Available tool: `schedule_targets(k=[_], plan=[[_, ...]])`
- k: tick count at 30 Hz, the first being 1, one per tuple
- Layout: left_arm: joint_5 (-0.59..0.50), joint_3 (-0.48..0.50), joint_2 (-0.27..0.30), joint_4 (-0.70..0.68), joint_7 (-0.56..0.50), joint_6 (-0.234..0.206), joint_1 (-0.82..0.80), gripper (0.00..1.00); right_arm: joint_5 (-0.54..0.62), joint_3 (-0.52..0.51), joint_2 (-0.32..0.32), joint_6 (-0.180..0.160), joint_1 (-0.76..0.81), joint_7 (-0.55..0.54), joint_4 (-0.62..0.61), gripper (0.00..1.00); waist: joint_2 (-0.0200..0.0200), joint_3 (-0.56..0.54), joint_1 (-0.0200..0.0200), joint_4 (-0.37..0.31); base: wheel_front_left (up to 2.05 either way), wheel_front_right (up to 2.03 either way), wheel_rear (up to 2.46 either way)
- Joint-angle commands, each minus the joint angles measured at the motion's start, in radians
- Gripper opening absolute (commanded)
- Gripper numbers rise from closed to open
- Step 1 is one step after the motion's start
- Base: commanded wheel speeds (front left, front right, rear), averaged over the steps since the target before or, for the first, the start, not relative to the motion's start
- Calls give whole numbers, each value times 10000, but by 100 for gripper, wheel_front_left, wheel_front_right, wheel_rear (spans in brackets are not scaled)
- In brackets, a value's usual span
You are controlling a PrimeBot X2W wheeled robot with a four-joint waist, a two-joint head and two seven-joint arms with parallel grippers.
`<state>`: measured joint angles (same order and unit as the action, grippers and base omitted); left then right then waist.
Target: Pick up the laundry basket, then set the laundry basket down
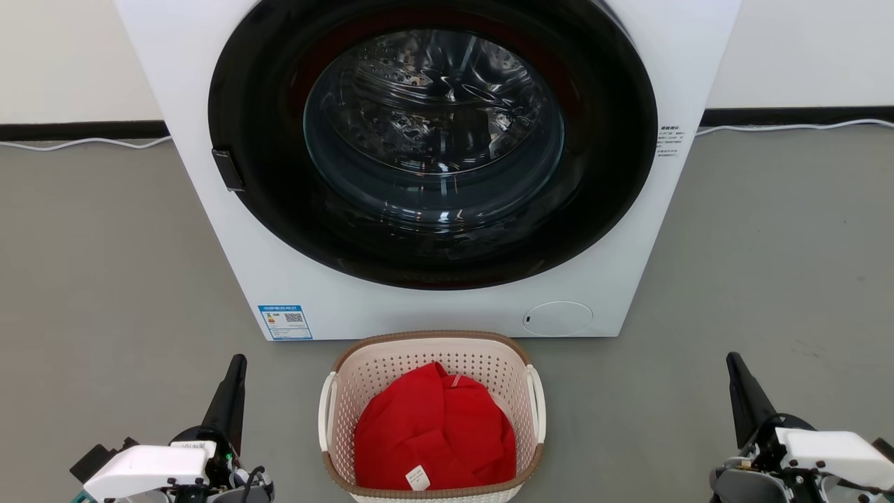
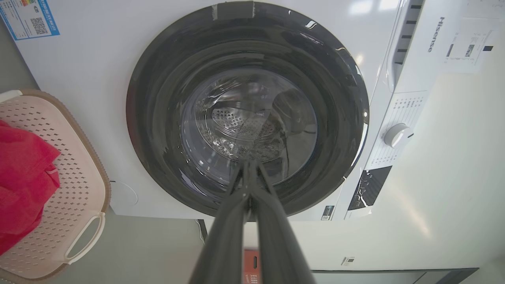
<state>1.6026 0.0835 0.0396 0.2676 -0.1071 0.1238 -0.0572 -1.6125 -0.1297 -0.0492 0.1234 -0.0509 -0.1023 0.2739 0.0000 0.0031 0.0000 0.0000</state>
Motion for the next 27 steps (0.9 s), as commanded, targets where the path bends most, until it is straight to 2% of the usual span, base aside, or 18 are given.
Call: schedule_targets(k=[1, 27], plan=[[61, 302, 106, -224, -61, 69, -508, 0, 19, 184, -35, 73, -568, -89, -293, 0, 0, 0, 0, 0, 0, 0, 0], [62, 302, 106, -225, -60, 69, -508, 0, 30, 171, -27, 73, -569, -99, -292, 0, 0, 0, 0, 0, 0, 0, 0]])
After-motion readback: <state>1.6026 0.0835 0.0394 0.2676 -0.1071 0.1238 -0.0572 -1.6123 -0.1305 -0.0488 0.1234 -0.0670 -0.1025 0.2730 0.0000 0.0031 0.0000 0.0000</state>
